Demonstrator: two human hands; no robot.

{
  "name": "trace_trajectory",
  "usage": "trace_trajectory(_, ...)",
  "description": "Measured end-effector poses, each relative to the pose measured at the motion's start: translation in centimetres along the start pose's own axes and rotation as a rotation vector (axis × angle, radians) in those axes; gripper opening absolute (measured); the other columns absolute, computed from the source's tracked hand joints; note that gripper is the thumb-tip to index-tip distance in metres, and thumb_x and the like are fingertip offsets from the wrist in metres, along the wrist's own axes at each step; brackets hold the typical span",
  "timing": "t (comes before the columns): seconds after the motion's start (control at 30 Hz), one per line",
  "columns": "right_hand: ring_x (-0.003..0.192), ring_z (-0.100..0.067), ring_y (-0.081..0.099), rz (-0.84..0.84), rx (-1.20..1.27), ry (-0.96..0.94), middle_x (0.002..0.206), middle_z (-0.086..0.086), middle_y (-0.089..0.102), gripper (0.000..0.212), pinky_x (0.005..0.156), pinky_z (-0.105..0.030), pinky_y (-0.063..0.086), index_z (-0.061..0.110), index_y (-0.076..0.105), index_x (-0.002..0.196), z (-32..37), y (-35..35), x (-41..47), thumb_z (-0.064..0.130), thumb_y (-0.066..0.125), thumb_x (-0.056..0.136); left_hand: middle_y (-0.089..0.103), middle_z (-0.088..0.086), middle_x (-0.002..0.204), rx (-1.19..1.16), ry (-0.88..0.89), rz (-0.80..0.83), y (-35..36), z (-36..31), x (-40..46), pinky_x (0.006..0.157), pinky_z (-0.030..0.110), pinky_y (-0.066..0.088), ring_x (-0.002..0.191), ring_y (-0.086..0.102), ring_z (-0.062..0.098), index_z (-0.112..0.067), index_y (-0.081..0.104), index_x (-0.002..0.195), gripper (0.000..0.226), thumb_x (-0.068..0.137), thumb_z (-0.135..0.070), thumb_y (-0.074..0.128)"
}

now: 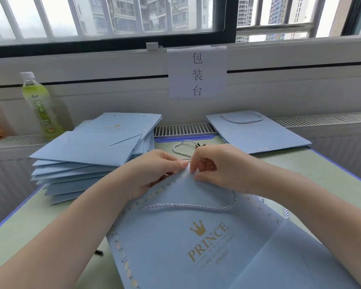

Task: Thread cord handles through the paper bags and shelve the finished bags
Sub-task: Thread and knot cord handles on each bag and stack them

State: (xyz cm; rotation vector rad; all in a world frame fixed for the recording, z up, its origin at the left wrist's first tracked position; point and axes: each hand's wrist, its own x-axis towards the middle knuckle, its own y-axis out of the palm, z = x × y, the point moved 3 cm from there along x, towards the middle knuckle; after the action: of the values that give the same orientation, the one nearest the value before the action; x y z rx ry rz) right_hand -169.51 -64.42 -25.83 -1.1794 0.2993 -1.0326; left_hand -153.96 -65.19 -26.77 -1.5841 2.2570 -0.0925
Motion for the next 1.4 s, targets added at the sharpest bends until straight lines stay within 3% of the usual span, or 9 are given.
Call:
trace_trajectory(0.13, 0.068, -0.003, 0.050, -0.017, -0.049, 0.045, 0.081, 0.007, 0.060, 0.003, 0.065, -0.017, 0.039, 0.021, 0.060, 0.092, -0.2, 0.1, 0.0, 0.019, 0.061, 0.090, 0.064, 0.010, 0.071, 0.046, 0.034, -0.011, 0.0, 0.3, 0.3, 0.050, 0.020, 0.047, 0.050, 0.057, 0.015, -0.006, 0.068, 0.087, 0.019, 0.089, -0.024, 0.062)
trace_trajectory(0.37, 0.057, 0.002, 0.060, -0.158, 0.538, 0.153, 0.069, -0.003, 0.059, 0.018, 0.058, -0.012, 0.047, 0.015, 0.055, 0.083, -0.1, -1.4, 0.0, 0.003, 0.051, 0.095, 0.066, 0.000, 0.075, 0.185, 0.114, 0.002, 0.2, -0.1, 0.2, 0.061, 0.016, 0.045, 0.062, 0.058, 0.007, -0.008, 0.069, 0.088, 0.020, 0.089, -0.027, 0.062)
trace_trajectory(0.6, 0.055, 0.002, 0.057, -0.241, 0.581, 0.201, 0.072, -0.005, 0.056, 0.019, 0.058, -0.012, 0.049, 0.015, 0.056, 0.084, -0.6, -1.3, 0.2, 0.004, 0.047, 0.096, 0.073, 0.009, 0.096, 0.188, 0.124, 0.080, 0.1, -0.3, -0.2, 0.079, 0.026, 0.052, 0.080, 0.065, 0.016, -0.014, 0.075, 0.097, 0.015, 0.086, -0.019, 0.067)
trace_trajectory(0.77, 0.066, -0.004, 0.049, -0.244, 0.234, 0.245, 0.086, 0.004, 0.053, 0.008, 0.060, -0.014, 0.041, 0.021, 0.055, 0.096, -1.2, -2.1, 0.3, 0.028, 0.051, 0.095, 0.074, 0.010, 0.094, 0.246, 0.173, -0.002, -0.4, -0.9, -0.3, 0.087, 0.036, 0.052, 0.083, 0.068, 0.021, -0.014, 0.075, 0.094, 0.014, 0.084, -0.023, 0.069)
trace_trajectory(0.97, 0.101, -0.020, 0.062, 0.031, 0.439, 0.481, 0.108, -0.002, 0.065, 0.054, 0.096, -0.041, 0.046, 0.020, 0.056, 0.109, -2.4, -2.4, -0.4, 0.063, 0.045, 0.079, 0.075, 0.003, 0.079, 0.264, 0.397, -0.131, -0.1, -2.5, -1.2, 0.070, 0.024, 0.050, 0.067, 0.066, 0.010, -0.018, 0.070, 0.088, 0.005, 0.084, -0.020, 0.069)
trace_trajectory(1.03, 0.095, -0.023, 0.067, 0.071, 0.624, 0.445, 0.104, -0.009, 0.069, 0.044, 0.091, -0.042, 0.051, 0.012, 0.059, 0.108, -2.4, -2.2, -0.5, 0.050, 0.050, 0.086, 0.073, -0.003, 0.073, 0.367, 0.497, -0.198, 0.3, -2.8, -1.3, 0.065, 0.021, 0.048, 0.061, 0.062, 0.004, -0.022, 0.068, 0.087, 0.005, 0.084, -0.018, 0.069)
trace_trajectory(1.1, 0.078, -0.020, 0.068, 0.003, 0.737, 0.428, 0.094, -0.009, 0.071, 0.026, 0.072, -0.032, 0.056, 0.008, 0.061, 0.103, -2.5, -2.5, -0.5, 0.031, 0.051, 0.095, 0.068, -0.007, 0.073, 0.558, 0.590, -0.320, 0.7, -2.7, -1.3, 0.068, 0.026, 0.046, 0.063, 0.057, 0.004, -0.024, 0.065, 0.094, 0.008, 0.086, -0.023, 0.067)
trace_trajectory(1.23, 0.067, -0.019, 0.065, -0.200, 0.842, 0.438, 0.089, -0.012, 0.070, 0.024, 0.057, -0.025, 0.055, 0.005, 0.065, 0.104, -3.6, -4.0, -0.4, 0.023, 0.050, 0.097, 0.062, -0.004, 0.101, 1.114, 0.850, -0.733, 0.9, -2.9, -1.9, 0.079, 0.036, 0.039, 0.100, 0.051, 0.021, -0.021, 0.060, 0.117, 0.046, 0.086, -0.047, 0.040)
trace_trajectory(1.4, 0.048, -0.012, 0.063, -0.465, 0.856, 0.524, 0.064, -0.001, 0.070, 0.027, 0.046, -0.020, 0.050, 0.009, 0.069, 0.091, -6.2, -6.6, -1.4, 0.028, 0.051, 0.097, 0.032, 0.002, 0.142, 0.859, 0.655, -0.750, 1.0, -2.6, -1.9, 0.103, 0.039, 0.026, 0.130, 0.021, 0.016, -0.028, 0.026, 0.146, 0.070, 0.086, -0.042, 0.057)
